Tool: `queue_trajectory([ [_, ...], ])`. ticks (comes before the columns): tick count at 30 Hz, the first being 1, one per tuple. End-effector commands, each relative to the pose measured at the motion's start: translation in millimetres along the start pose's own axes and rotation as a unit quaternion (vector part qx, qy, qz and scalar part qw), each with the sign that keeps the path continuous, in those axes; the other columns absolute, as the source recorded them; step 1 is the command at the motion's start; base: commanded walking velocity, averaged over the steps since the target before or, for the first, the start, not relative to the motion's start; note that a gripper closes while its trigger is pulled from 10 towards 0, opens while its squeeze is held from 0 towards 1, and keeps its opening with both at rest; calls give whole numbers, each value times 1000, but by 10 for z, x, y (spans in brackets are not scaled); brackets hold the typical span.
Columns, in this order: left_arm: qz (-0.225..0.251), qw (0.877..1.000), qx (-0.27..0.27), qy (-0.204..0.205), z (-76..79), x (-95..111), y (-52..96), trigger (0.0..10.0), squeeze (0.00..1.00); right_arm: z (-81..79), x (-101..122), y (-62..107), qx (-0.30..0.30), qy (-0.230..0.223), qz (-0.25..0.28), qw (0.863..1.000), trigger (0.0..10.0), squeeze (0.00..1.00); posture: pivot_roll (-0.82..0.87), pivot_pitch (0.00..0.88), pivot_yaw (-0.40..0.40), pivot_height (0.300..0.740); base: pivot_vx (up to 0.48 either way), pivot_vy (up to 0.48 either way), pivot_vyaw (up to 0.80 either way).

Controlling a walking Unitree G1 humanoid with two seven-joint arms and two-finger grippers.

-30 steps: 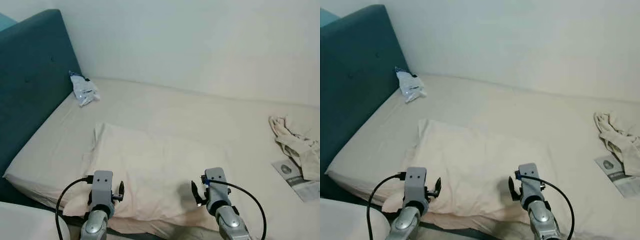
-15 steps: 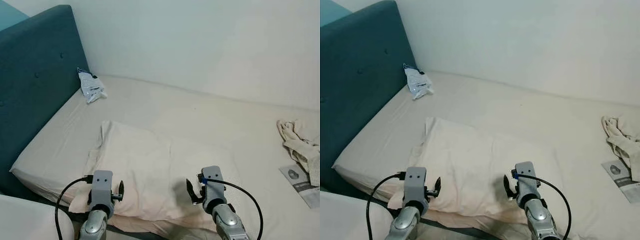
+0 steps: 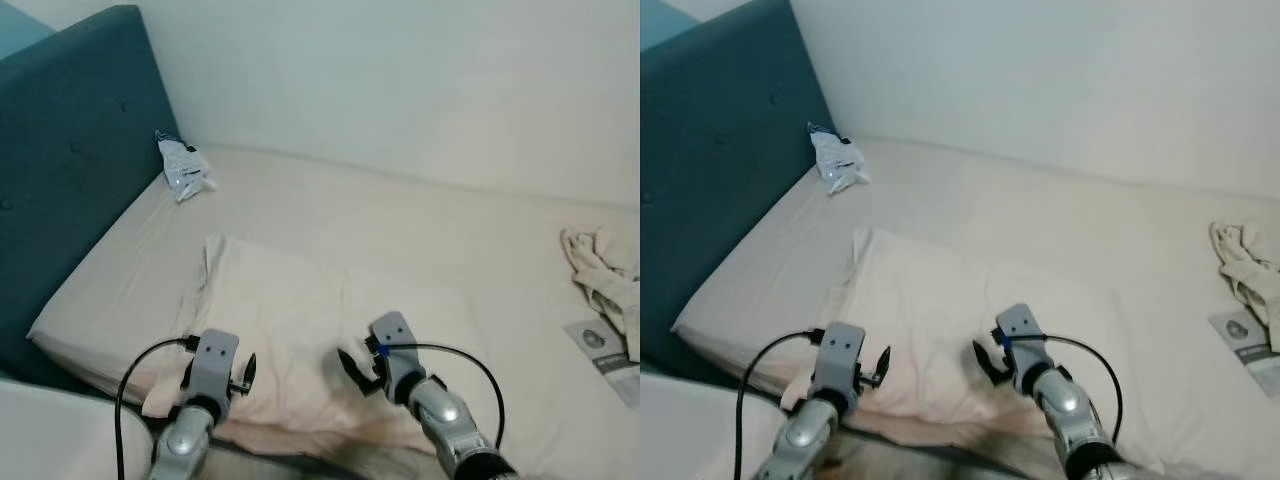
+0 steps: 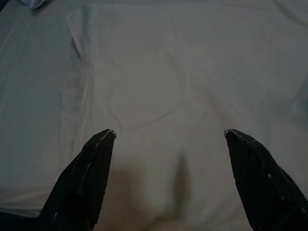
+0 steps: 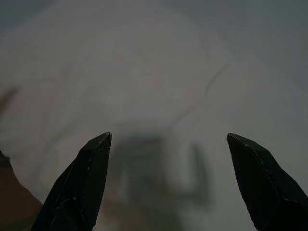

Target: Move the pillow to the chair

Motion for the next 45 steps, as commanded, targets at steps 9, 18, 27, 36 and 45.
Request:
queue_trajectory([
  [9, 42, 998, -22, -35, -267, 263, 17, 10000, 0, 396, 7, 31, -23, 94, -52, 994, 10000, 0, 82, 327, 41, 740, 0, 0, 0],
  [18, 44, 999, -7, -26, -379, 310, 88, 10000, 0, 472, -73, 69, -20, 64, -78, 995, 10000, 0, 115, 369, 56, 740, 0, 0, 0],
  [27, 55, 997, -45, -29, -234, 429, 180, 10000, 0, 529, -139, 70, -33, 14, -104, 994, 10000, 0, 170, 399, 80, 740, 0, 0, 0],
  [36, 53, 996, -57, -34, -189, 493, 217, 10000, 0, 510, -307, 124, -31, 33, -151, 987, 10000, 0, 196, 415, 100, 740, 0, 0, 0],
  [45, 47, 996, -67, -32, -115, 531, 213, 10000, 0, 443, -344, 119, -26, 29, -154, 987, 0, 0, 197, 410, 104, 740, 0, 0, 0],
])
Point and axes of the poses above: a point about 5 cm out from each wrist's last joint towards the gripper, its own y axis pointing back from the gripper into the wrist, its own x axis along the axis of the wrist's last joint, z = x × y, the point moved 5 cm from there along -y, pointing out of the wrist towards the gripper, and after that the axes turned 1 degree about y, right-handed, at the moved point
